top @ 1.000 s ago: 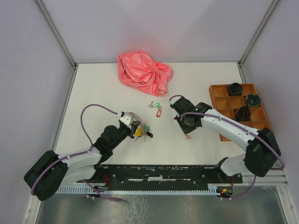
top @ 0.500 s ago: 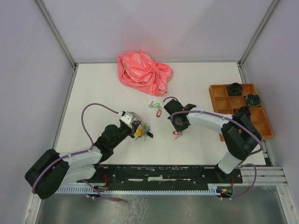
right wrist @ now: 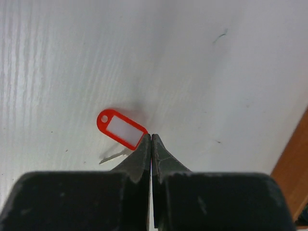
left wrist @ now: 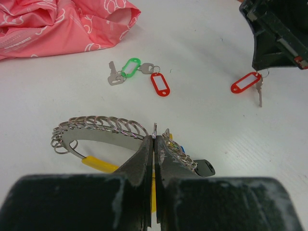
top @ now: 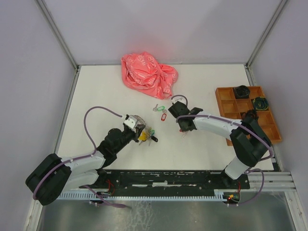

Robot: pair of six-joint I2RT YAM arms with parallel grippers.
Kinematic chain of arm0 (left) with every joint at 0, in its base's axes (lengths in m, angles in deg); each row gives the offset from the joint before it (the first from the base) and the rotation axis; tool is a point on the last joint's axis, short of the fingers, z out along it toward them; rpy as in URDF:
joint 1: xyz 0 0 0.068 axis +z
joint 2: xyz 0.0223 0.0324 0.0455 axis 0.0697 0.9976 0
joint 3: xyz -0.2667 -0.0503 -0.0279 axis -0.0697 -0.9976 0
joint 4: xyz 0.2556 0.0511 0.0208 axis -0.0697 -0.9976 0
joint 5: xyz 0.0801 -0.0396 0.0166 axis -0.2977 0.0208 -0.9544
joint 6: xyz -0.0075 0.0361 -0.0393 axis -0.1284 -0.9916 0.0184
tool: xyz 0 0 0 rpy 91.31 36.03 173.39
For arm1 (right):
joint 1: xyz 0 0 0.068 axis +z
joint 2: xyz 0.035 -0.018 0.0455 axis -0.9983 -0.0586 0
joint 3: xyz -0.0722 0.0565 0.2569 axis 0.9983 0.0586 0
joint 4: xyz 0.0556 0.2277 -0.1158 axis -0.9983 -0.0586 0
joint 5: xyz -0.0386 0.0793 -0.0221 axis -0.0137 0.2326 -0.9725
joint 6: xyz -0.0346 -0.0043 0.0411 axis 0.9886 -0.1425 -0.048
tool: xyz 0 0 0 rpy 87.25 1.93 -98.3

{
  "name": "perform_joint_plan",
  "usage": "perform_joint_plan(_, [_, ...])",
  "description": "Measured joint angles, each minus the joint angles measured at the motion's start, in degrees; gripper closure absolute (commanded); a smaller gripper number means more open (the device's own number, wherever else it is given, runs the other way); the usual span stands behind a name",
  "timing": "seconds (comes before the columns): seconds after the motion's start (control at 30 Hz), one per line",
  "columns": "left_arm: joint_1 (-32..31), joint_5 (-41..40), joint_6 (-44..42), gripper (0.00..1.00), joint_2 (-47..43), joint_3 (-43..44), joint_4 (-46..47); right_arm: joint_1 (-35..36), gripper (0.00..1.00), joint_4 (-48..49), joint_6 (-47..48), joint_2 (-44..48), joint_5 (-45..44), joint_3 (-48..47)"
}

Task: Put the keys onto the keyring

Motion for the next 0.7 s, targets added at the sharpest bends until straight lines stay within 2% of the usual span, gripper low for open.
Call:
perform_joint_plan(0.2, [0.0,0.0,0.0,0.97,0.0,0.0,0.0,-0.7,0.99,-2.8,-3.2,3.3,-10.4,-1.7])
perform_joint_plan(0.37, [0.0,0.0,0.0,0.97,0.0,0.0,-0.1,-1.4,0.99,-5.4,-8.1,2.9,-13.7,-3.1])
perform_joint_plan(0.5, [0.0,0.0,0.0,0.97,0.0,0.0,-0.4,-1.4,0.99,-6.7,-11.8,1.5,-11.8,-2.9])
perform_joint_plan(0.7, [0.0,0.0,0.0,0.97,0.0,0.4,-1.1,-1.4,0.97,-7.9,-15.6,1.3,-3.9,-1.3])
